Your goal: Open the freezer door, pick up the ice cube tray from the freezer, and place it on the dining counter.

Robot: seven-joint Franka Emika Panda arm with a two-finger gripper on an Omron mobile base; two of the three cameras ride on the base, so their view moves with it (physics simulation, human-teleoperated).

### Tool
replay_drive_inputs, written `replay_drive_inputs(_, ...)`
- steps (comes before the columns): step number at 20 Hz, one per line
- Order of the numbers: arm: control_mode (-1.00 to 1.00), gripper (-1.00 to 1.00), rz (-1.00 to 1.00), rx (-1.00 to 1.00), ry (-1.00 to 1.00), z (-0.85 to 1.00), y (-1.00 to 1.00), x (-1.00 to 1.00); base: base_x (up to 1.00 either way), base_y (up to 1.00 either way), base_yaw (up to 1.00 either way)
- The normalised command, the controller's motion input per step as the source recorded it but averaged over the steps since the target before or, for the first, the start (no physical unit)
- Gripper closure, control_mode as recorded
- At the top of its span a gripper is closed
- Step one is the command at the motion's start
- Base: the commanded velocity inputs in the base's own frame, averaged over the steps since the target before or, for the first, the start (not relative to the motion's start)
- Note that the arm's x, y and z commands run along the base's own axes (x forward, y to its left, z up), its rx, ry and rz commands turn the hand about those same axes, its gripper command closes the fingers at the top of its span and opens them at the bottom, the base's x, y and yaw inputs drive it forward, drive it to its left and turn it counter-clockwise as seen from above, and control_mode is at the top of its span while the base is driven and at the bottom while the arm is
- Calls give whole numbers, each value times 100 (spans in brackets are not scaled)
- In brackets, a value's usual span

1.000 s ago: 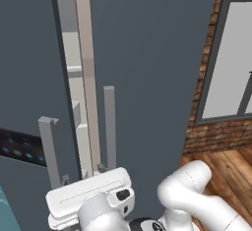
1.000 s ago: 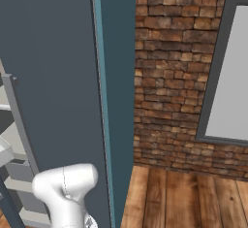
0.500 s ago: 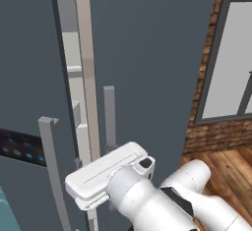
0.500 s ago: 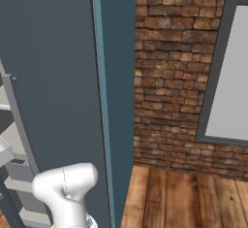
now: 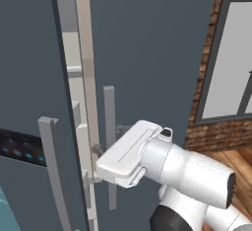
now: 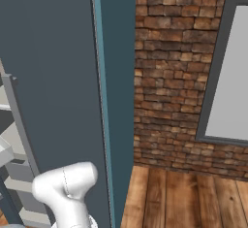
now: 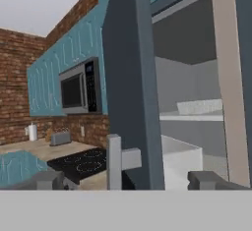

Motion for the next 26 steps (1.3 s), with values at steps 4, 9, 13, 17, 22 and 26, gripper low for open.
replay_drive_inputs(4, -100, -100, 28, 1, 0, 2, -37, 0, 0, 0, 0)
replay_drive_inputs(9, -100, -100, 33, 0, 0, 0, -35, 8, 0, 0, 0)
replay_drive_inputs(13, -100, -100, 31, 1, 0, 0, -27, 23, 0, 0, 0)
replay_drive_inputs(17, -100, -100, 31, 0, 0, -5, -21, 24, 0, 0, 0)
replay_drive_inputs(22, -100, -100, 13, 0, -3, -23, 3, 21, 0, 0, 0)
replay_drive_inputs(26, -100, -100, 1, 0, -4, -18, 14, 24, 0, 0, 0)
